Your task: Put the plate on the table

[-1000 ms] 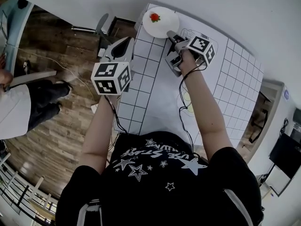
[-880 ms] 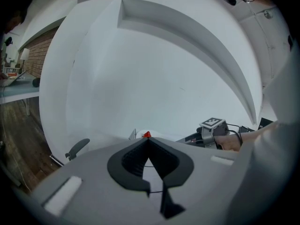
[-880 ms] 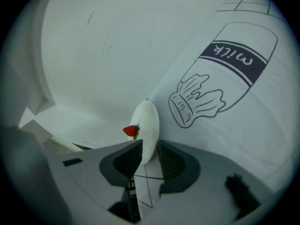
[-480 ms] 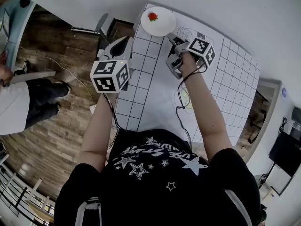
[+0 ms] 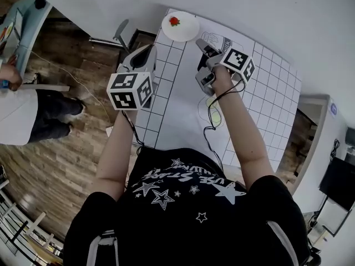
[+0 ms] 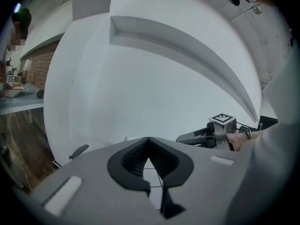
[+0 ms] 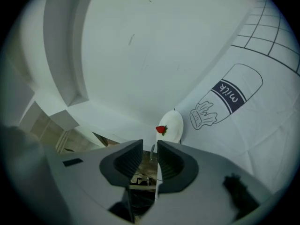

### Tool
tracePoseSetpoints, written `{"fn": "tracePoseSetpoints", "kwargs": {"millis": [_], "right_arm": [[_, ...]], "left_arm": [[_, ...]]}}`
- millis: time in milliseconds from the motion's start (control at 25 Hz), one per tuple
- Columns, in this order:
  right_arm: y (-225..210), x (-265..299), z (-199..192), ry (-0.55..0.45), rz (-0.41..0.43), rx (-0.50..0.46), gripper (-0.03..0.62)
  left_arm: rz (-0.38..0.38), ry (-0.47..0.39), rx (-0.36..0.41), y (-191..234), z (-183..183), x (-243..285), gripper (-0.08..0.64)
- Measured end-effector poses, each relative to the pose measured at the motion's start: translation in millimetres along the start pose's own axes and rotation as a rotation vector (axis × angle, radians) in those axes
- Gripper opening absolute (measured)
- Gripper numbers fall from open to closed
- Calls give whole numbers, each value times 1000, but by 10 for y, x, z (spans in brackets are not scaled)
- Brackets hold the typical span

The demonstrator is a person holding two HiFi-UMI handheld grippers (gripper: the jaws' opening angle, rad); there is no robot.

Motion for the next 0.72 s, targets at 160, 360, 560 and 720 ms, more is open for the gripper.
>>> {"fn": "tracePoseSetpoints", "kwargs": {"millis": [160,360,560,720], "right_arm": [[185,-162,-3,2,71,-58,101],[393,-238,11,-1,143,-110,88],[657,-260,112,11,198,-256,60],[935,-443,134,-6,282,-323,34]], "left_arm": [[13,-26,13,-140,27,-138,9],[29,-52,28,-246,53,-225,9],[40,-94,31,-333,192,-196,9],[46,-98,46,-492,290,-272,9]]}}
Point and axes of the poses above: the fingertips, and each gripper's own axes: x forward along the fingers, y to its left, z out of its top, the point moved 7 cm from there along -x, backward along the fingers, and after that the axes turned 7 degrees about -x, right-handed, at the moved point
